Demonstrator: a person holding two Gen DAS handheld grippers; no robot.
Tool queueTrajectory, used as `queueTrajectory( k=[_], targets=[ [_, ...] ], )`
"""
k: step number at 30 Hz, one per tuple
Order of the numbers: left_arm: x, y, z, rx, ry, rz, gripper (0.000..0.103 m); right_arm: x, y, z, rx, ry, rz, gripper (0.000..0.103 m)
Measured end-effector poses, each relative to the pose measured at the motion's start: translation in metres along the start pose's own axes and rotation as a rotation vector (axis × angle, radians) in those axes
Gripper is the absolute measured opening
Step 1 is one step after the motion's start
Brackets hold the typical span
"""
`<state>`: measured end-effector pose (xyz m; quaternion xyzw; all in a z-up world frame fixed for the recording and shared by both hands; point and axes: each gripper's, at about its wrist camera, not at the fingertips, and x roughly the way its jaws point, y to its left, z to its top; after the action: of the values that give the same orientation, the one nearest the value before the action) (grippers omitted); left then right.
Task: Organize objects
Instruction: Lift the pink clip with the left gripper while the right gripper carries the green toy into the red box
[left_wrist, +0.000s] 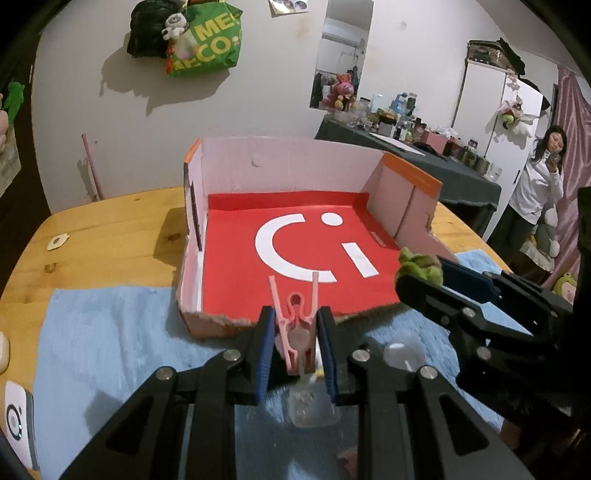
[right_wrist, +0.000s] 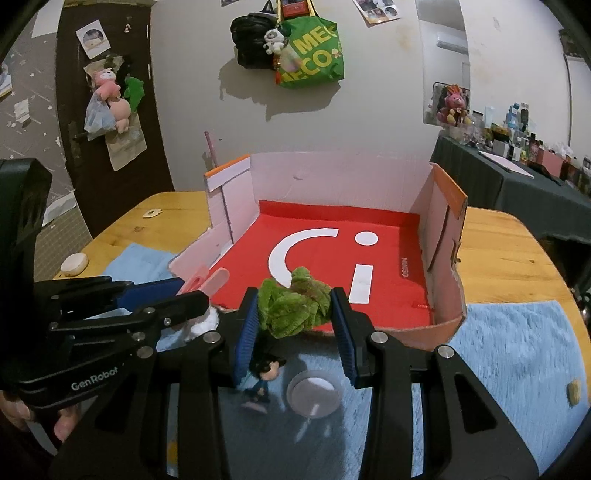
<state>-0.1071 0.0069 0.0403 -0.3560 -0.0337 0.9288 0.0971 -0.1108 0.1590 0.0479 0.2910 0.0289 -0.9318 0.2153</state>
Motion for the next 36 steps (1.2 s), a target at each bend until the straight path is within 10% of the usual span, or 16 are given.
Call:
queueTrajectory(
  k=[36],
  targets=[
    [0.097,0.022,0.042,-0.016,0.209,-0.001,0.024,0.090,-0.046,0.023,0.046,0.231,-0.029,0.037]
  ],
)
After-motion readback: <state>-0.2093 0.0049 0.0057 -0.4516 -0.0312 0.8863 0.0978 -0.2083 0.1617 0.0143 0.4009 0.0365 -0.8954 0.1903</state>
